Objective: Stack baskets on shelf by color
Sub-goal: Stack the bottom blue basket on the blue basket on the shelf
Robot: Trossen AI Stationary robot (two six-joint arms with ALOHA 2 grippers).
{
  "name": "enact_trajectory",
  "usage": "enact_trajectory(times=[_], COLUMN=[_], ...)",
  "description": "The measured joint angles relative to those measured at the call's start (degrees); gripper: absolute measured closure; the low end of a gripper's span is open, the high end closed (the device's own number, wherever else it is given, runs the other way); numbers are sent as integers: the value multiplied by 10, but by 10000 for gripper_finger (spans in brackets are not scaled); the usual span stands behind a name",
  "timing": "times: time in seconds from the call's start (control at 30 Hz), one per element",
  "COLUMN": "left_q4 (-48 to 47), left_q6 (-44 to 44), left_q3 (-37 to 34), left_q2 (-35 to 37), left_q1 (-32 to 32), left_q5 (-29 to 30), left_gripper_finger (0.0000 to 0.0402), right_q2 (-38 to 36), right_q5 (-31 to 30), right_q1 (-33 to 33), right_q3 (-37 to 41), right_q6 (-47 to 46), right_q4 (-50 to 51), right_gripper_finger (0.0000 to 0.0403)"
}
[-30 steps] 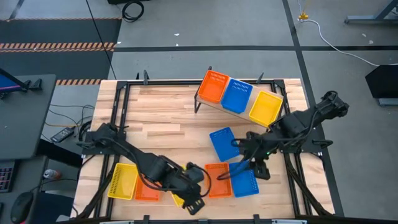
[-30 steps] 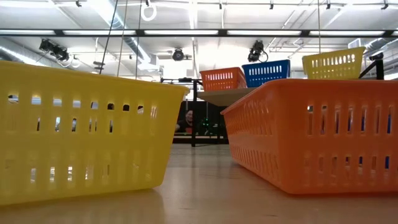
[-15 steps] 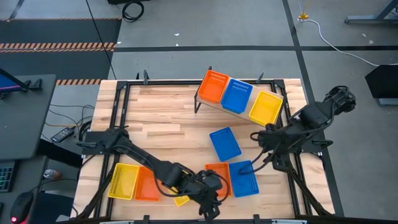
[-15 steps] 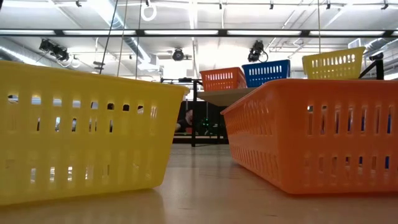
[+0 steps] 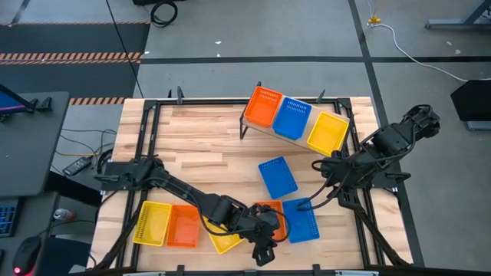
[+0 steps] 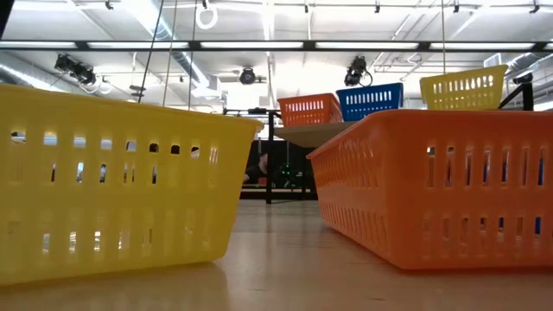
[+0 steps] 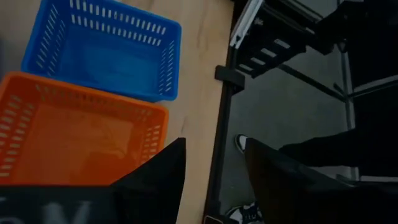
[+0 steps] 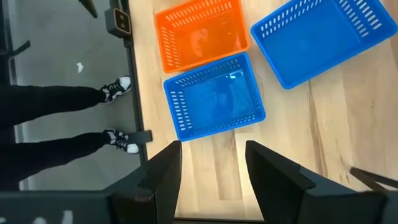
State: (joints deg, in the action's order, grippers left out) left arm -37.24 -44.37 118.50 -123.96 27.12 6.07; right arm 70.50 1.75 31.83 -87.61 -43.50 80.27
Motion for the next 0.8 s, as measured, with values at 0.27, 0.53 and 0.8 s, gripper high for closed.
enact_trajectory(times=[0.27, 0.53, 0.8], left_q4=[26, -31, -15], left_q6=[-23, 16, 18], left_q3=[0, 0, 1], left_q2=[20, 97, 132], left_q1=[-3, -9, -12], left_q5=[-15, 6, 27], left_gripper_finger=[230, 230, 230], right_q2=[16, 16, 18], right_q5=[-1, 27, -1], right_q1=[37, 116, 149], right_q3=[54, 196, 303], right_q6=[-41, -123, -129], right_q4=[-62, -245, -363], right_gripper_finger=[219, 219, 219])
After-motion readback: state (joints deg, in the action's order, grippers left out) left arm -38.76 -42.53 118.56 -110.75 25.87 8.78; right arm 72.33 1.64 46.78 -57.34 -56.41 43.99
